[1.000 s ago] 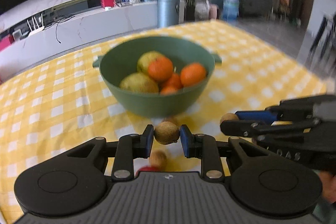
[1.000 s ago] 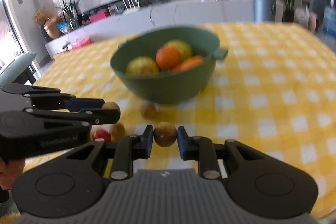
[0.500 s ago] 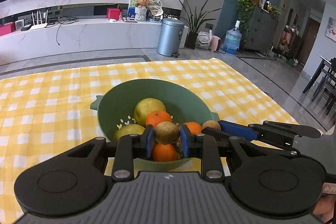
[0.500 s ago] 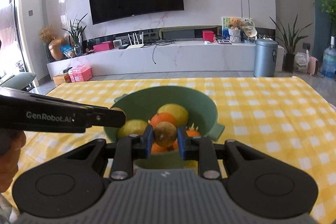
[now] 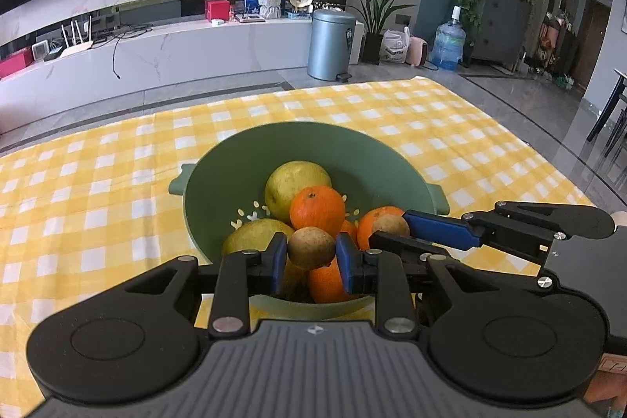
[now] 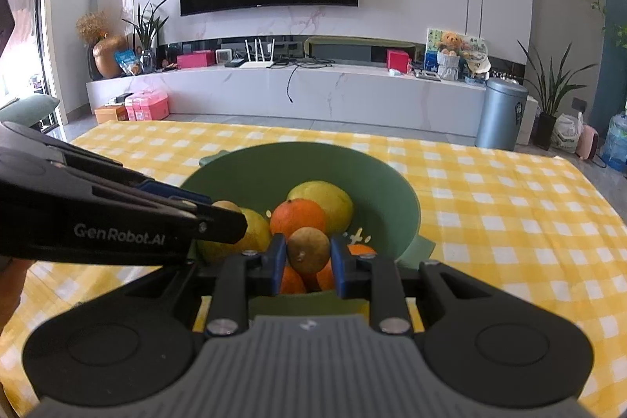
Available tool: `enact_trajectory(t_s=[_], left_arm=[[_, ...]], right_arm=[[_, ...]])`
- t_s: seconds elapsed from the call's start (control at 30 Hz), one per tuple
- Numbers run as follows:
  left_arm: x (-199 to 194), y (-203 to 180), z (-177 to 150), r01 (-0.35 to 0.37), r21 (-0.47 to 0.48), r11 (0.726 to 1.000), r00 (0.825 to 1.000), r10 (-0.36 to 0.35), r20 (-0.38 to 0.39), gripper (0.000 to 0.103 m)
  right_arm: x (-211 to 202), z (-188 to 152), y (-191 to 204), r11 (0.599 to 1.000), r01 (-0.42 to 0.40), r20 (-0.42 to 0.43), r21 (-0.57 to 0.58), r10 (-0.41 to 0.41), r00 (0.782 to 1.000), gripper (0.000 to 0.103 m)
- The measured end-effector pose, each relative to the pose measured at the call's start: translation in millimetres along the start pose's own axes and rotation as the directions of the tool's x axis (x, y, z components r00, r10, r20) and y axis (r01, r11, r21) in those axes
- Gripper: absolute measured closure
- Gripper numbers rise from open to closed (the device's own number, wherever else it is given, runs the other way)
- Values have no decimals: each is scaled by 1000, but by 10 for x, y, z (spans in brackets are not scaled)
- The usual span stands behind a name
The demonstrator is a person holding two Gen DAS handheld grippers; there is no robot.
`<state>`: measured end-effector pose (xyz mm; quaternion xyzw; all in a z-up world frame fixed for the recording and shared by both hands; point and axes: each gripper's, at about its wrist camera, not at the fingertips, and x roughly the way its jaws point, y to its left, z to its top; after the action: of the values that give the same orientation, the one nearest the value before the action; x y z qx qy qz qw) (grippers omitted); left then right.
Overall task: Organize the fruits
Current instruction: 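Carry both small brown fruits over the green colander, then open both tools to drop the small brown fruits into the colander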
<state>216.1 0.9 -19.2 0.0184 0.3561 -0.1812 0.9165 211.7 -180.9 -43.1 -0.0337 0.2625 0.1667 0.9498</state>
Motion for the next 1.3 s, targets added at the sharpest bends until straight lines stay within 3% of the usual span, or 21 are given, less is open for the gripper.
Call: enact_trajectory(t_s=[0.23,0.77,0.9,0.97,1.03,1.27,1.3], left_arm=[[87,102,-53,12,-59,998,999,-14,-36,73],[96,84,-85,6,-55,998,1000,-8,-25,72],[83,101,-78,14,-65,998,1000,-15,-17,63],[61,105,-78,21,-70,997,1000,-22,-5,55],[36,100,-73,21,-68,997,1000,-20,9,54],[-99,113,-39,35,-89,995,998,-30,53,53],[-125,119,-39,36,-90,995,998,-30,58,53]], right_arm=[[57,-12,49,1000,5,-15,-24,-6,1000,82],[79,-61,106,998,14,2,-69,-13,1000,82],[68,-70,92,998,12,7,-63,-12,1000,81],[57,-70,82,998,17,14,-56,-16,1000,78],[36,-66,73,999,24,30,-47,-23,999,68],[-70,-61,67,998,46,88,-34,-43,995,66],[-97,-63,63,999,47,98,-27,-44,994,62]])
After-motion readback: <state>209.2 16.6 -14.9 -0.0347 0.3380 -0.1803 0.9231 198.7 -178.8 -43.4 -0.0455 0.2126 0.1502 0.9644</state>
